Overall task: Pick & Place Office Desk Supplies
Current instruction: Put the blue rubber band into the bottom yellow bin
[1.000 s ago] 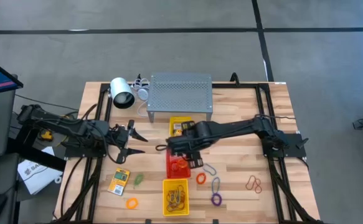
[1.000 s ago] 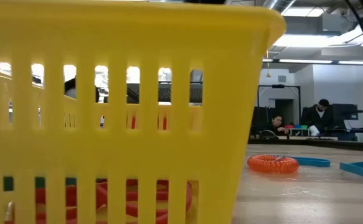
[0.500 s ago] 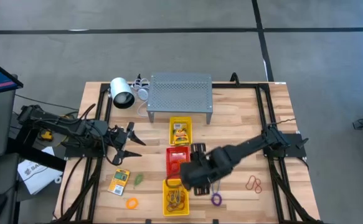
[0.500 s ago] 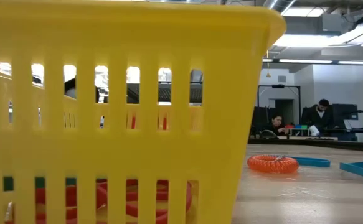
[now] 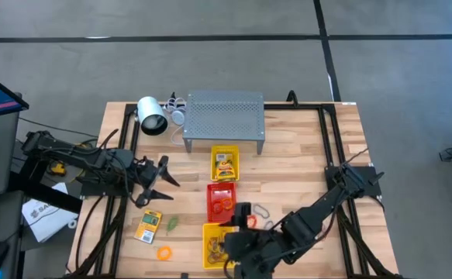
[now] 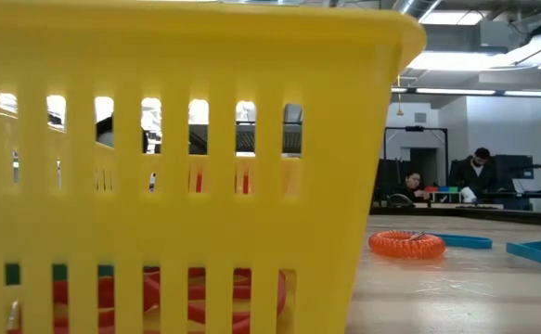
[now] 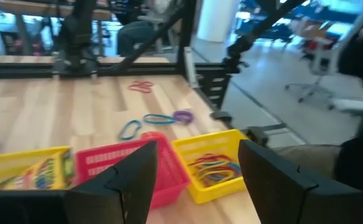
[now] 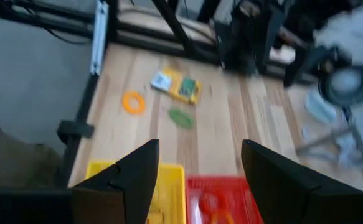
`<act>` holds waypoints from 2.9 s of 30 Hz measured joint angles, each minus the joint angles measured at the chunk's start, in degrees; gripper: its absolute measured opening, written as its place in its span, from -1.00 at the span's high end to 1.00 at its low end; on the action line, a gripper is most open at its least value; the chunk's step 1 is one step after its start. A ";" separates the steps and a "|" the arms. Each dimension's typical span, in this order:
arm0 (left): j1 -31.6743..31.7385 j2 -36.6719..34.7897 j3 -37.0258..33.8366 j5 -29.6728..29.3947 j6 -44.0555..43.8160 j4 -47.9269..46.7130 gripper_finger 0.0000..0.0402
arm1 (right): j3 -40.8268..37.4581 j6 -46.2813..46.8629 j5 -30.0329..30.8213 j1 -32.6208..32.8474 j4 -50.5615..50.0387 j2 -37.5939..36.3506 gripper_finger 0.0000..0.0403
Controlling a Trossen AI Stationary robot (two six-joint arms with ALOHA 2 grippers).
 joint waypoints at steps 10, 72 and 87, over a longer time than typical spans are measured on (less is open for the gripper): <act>-1.82 0.00 0.00 2.88 -1.01 0.15 -0.09 | 0.00 -13.83 -14.26 -3.41 14.90 0.72 -0.11; -3.61 0.00 0.00 -9.13 -2.34 5.23 -0.09 | -0.02 -29.09 -49.59 -31.14 33.70 -19.65 0.29; -3.61 0.01 0.00 -9.11 -0.56 4.91 -0.09 | -0.10 -25.96 -49.61 -31.61 40.62 -19.48 0.29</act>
